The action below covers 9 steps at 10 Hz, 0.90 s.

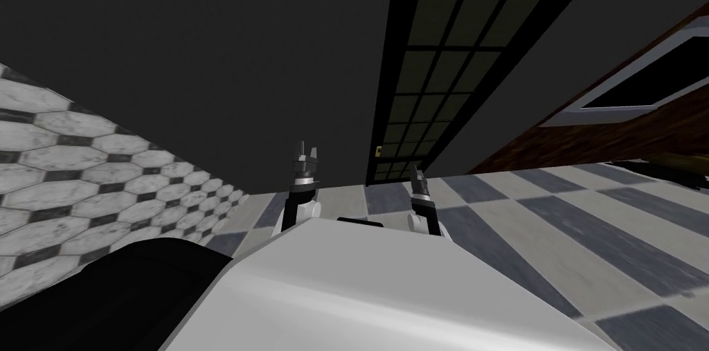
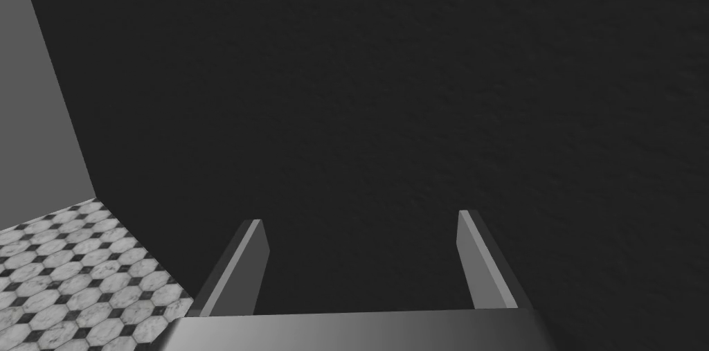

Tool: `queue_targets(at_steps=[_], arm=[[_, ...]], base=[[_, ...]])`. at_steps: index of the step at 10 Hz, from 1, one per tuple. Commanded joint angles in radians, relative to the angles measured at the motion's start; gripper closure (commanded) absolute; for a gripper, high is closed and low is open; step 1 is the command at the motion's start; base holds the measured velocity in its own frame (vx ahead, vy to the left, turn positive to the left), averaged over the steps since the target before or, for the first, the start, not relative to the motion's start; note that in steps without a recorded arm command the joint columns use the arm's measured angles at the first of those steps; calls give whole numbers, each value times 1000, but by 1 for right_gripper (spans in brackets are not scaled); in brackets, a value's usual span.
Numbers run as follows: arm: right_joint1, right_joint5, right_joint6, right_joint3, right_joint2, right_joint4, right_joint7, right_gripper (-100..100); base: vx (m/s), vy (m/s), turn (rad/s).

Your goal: Pull the door open

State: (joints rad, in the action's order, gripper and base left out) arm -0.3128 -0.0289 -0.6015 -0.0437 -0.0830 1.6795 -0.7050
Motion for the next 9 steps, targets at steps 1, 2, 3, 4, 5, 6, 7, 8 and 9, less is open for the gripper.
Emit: queue_targets(at_steps=[1,2,3,4,5,6,7,8,9], arm=[[13,-13,-11,-5,-7,-50,-50,-100],[13,-13,-11,-5,-7,-53,-58,-100],[21,-21,-20,-7,-9,-89,-94,-100],[21,-21,-20,-7,-9,-89,-94,-100],[29,-28,-29,-9,-12,-120,-131,-100],[37,-36,-38,-12,-14,-156,-159,-100],[37,-36,-38,-12,-14,-160,-167,-100],[45,-44,-47,-14,-16,-196,-204,-100],[52,-51,-55,-16,-18,-226,-233,-100]], base=[[72,-17,237],[54,-18,64],[58,-18,95],[41,-16,71],[37,-14,108],[76,-22,198],[62,-27,104],[55,-26,125],[74,-35,179]])
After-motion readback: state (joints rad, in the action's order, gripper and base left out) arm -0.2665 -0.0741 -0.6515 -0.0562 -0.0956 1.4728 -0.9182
